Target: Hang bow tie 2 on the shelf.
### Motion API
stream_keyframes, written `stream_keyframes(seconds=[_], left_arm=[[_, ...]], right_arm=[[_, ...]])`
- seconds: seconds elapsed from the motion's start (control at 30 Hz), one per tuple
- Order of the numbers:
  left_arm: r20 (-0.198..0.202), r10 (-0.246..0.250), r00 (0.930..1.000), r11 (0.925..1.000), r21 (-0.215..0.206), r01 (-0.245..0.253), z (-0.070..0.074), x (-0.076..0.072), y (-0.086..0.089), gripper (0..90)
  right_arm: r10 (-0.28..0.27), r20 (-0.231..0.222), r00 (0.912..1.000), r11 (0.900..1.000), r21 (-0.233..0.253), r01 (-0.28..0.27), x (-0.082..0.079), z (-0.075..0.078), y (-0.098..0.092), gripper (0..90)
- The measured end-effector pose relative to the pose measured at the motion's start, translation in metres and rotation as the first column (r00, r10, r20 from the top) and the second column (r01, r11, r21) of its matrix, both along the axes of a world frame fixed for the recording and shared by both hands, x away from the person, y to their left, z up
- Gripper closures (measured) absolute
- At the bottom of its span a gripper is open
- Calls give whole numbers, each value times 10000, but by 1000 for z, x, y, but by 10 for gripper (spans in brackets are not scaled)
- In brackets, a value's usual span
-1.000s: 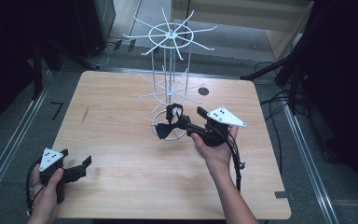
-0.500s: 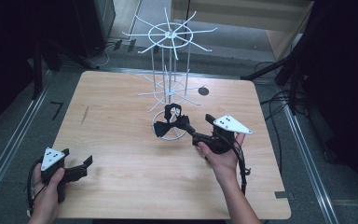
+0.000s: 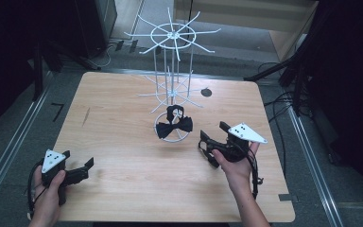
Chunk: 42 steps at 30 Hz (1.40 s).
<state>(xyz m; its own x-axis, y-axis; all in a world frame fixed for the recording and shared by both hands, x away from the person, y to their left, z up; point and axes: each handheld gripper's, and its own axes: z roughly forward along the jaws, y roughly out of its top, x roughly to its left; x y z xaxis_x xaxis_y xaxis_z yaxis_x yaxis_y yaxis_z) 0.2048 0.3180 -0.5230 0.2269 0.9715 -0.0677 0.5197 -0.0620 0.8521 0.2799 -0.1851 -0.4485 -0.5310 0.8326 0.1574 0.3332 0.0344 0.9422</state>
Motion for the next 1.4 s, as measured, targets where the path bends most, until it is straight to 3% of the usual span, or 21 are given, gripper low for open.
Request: stream_keyframes(seconds=[0.6, 0.8, 0.9, 1.07, 1.27, 1.4], left_arm=[[-108, -74, 9999, 10000, -17, 73, 0, 0, 0, 70], [-65, -11, 10000, 10000, 57, 11, 0, -1, 0, 70], [-66, -34, 10000, 10000, 45, 35, 0, 0, 0, 70], [-99, -83, 9999, 10000, -10, 83, 0, 0, 0, 70], [-61, -84, 9999, 10000, -7, 84, 0, 0, 0, 70], [-31, -85, 10000, 10000, -32, 85, 0, 0, 0, 70]], right_arm=[[-486, -203, 9986, 9987, -153, 483, -8, -12, -27, 221], [-808, -466, 9956, 9961, -402, 789, -3, -27, -40, 245], [-967, -842, 9917, 9950, -336, 941, 2, -37, -47, 272], [-872, -995, 9912, 9957, -390, 837, 4, -41, -46, 277], [-744, -1117, 9909, 9941, -872, 648, 7, -47, -38, 286], [-770, -1508, 9856, 9921, -1099, 607, 10, -53, -34, 303]])
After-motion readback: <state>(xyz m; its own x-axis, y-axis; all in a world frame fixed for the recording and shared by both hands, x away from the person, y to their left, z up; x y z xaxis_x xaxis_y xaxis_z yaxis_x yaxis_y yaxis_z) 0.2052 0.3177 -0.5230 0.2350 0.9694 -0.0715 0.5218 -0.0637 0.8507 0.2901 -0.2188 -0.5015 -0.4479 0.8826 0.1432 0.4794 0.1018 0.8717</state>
